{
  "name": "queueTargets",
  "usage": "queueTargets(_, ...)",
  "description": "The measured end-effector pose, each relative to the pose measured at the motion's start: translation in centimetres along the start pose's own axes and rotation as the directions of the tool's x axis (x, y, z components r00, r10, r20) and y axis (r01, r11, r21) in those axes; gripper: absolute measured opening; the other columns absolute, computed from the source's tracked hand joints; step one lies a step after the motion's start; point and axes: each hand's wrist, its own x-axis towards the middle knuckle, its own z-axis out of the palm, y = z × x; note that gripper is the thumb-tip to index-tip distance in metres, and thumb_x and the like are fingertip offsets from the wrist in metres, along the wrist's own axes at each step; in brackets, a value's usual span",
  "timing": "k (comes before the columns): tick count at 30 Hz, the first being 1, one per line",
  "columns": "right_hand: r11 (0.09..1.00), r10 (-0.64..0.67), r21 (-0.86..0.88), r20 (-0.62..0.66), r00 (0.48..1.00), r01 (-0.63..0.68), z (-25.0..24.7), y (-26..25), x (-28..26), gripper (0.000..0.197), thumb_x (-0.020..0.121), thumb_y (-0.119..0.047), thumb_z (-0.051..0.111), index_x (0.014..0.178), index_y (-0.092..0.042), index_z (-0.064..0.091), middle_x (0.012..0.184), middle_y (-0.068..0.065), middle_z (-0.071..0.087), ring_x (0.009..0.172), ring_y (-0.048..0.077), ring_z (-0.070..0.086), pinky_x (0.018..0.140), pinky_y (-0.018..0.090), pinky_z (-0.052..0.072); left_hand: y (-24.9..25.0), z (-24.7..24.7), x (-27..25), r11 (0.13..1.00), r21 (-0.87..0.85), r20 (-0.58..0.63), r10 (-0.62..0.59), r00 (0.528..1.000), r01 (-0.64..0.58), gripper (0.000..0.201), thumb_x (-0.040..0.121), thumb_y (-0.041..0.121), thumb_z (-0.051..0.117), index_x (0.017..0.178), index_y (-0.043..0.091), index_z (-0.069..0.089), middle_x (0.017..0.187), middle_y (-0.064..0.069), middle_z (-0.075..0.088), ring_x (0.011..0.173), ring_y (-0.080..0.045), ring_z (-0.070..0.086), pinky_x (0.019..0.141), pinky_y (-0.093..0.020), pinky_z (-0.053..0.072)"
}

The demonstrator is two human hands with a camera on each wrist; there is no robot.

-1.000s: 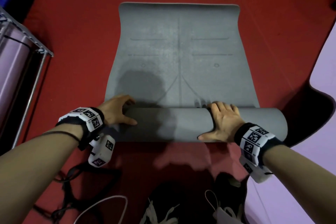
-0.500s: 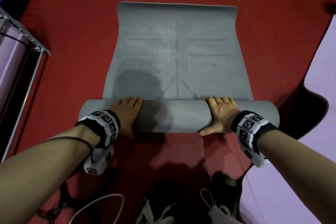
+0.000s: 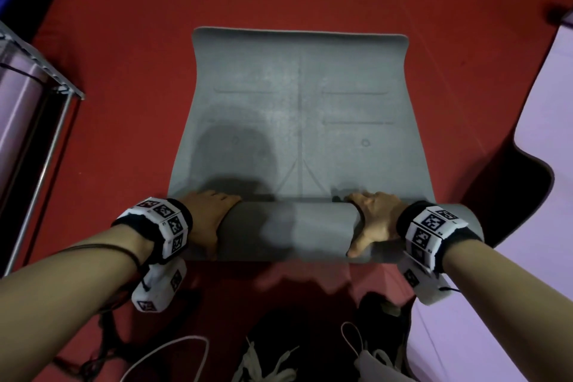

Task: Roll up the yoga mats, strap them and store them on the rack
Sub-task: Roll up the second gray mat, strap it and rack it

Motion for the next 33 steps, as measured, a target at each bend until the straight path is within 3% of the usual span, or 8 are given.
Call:
queueTargets(5, 0.996, -0.007, 0.085, 0.086, 0.996, -0.001, -0.1, -0.5, -0.7, 0.102, 0.044, -0.062, 0.085, 0.135, -0.038, 0.043, 0.123, -0.01, 0.059, 0.114, 0.019, 0.056, 0.101, 0.037, 0.045, 0.1, -0.5, 0.1, 0.996, -0.083, 0.117, 0.033, 0.993, -0.024, 0.12, 0.054, 0.039, 0.089, 0.15, 0.027, 0.017, 0.145, 0.0, 0.041, 0.13, -0.021, 0.044, 0.104, -0.031, 0.039)
queueTargets(11, 0.985, -0.066, -0.171, -0.185, 0.98, 0.034, 1.6, -2.3, -2.8, 0.094, 0.076, -0.064, 0.06, 0.15, -0.025, 0.018, 0.143, 0.005, 0.033, 0.132, 0.031, 0.033, 0.109, 0.045, 0.029, -1.5, -1.3, 1.8, 0.944, -0.327, 0.25, 0.053, 0.967, 0.032, 0.116, 0.053, 0.022, 0.092, 0.146, 0.031, 0.024, 0.144, -0.001, 0.043, 0.127, -0.02, 0.044, 0.104, -0.041, 0.042)
queueTargets(15, 0.984, -0.103, -0.164, -0.216, 0.971, 0.068, 2.6, -2.0, -1.7, 0.122, 0.055, -0.092, 0.05, 0.147, -0.019, 0.018, 0.144, 0.004, 0.035, 0.137, 0.031, 0.028, 0.116, 0.052, 0.017, -3.1, -2.6, 1.5, 0.94, -0.338, 0.146, -0.002, 0.989, 0.052, 0.118, 0.056, 0.033, 0.092, 0.15, 0.024, 0.021, 0.15, 0.0, 0.033, 0.135, -0.022, 0.036, 0.111, -0.038, 0.033)
queueTargets(21, 0.995, -0.099, -0.049, -0.264, 0.959, 0.089, -0.2, -1.3, 0.9, 0.112, 0.047, -0.101, 0.028, 0.127, -0.024, 0.041, 0.128, 0.002, 0.055, 0.119, 0.025, 0.05, 0.102, 0.042, 0.033, -2.2, -2.7, 0.0, 0.923, -0.376, -0.178, 0.008, 0.984, -0.076, 0.09, 0.062, 0.046, 0.071, 0.142, 0.026, 0.036, 0.137, -0.003, 0.041, 0.127, -0.024, 0.042, 0.104, -0.034, 0.036)
queueTargets(26, 0.99, -0.09, -0.132, -0.308, 0.947, 0.051, -0.6, -1.1, 1.9, 0.133, 0.04, -0.103, -0.006, 0.138, -0.028, 0.042, 0.137, 0.003, 0.041, 0.127, 0.026, 0.036, 0.106, 0.045, 0.028, 1.0, -0.5, 0.5, 0.998, -0.049, -0.102, -0.039, 0.994, 0.034, 0.136, 0.053, 0.074, 0.071, 0.153, 0.023, -0.005, 0.157, -0.004, 0.008, 0.143, -0.027, 0.017, 0.116, -0.045, 0.02)
queueTargets(29, 0.972, -0.074, -0.233, -0.355, 0.932, -0.011, -0.7, -1.5, 1.7, 0.136, 0.042, -0.095, -0.024, 0.145, -0.031, 0.036, 0.132, 0.004, 0.042, 0.121, 0.026, 0.038, 0.101, 0.043, 0.031, 1.4, -0.5, 1.5, 0.995, 0.032, -0.141, -0.084, 0.986, 0.09, 0.139, 0.052, 0.07, 0.077, 0.152, 0.02, -0.006, 0.157, -0.005, 0.013, 0.142, -0.028, 0.022, 0.113, -0.05, 0.023)
queueTargets(31, 0.966, -0.101, -0.258, -0.322, 0.941, 0.016, -0.8, -1.7, 1.5, 0.127, 0.049, -0.101, -0.005, 0.148, -0.03, 0.03, 0.132, 0.004, 0.043, 0.121, 0.027, 0.04, 0.101, 0.043, 0.032, 1.2, -1.0, 1.9, 0.995, 0.011, -0.161, -0.093, 0.983, 0.096, 0.134, 0.053, 0.064, 0.079, 0.152, 0.022, 0.0, 0.155, -0.003, 0.02, 0.139, -0.026, 0.028, 0.111, -0.047, 0.028)
queueTargets(33, 0.964, -0.133, -0.26, -0.286, 0.949, 0.057, -0.8, -1.6, 1.4, 0.119, 0.052, -0.097, 0.042, 0.147, -0.028, 0.026, 0.133, 0.001, 0.043, 0.122, 0.027, 0.042, 0.104, 0.045, 0.033, 1.0, -1.7, 2.0, 0.996, -0.009, -0.155, -0.091, 0.984, 0.09, 0.131, 0.055, 0.062, 0.08, 0.152, 0.024, 0.002, 0.154, -0.002, 0.023, 0.138, -0.026, 0.031, 0.11, -0.044, 0.031)
